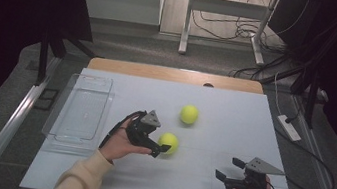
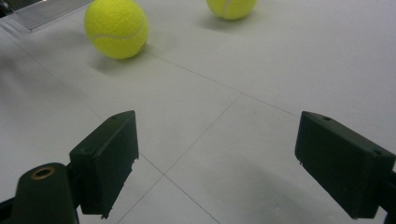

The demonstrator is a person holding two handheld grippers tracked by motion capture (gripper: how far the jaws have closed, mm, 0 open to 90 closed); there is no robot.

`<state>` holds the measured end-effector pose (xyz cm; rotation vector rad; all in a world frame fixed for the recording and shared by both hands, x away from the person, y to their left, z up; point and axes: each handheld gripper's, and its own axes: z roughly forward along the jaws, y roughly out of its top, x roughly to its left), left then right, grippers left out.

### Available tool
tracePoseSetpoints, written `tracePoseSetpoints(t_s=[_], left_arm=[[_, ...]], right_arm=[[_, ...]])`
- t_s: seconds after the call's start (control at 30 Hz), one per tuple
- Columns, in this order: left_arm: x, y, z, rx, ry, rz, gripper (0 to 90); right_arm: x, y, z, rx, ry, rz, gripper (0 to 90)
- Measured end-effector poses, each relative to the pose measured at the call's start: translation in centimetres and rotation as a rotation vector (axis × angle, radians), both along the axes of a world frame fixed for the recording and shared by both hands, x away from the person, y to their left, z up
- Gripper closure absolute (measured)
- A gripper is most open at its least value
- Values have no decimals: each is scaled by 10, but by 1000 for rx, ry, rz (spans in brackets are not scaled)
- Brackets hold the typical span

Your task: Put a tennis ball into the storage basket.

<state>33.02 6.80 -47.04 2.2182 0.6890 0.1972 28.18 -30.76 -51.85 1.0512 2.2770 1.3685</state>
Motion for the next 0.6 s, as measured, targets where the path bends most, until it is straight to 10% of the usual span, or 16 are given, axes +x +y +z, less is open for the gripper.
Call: tracePoseSetpoints(t_s=[0.6], left_arm=[[11,-20,-15,64,29,-6,52]], right_arm=[[0,0,-1,-5,3,0,136]])
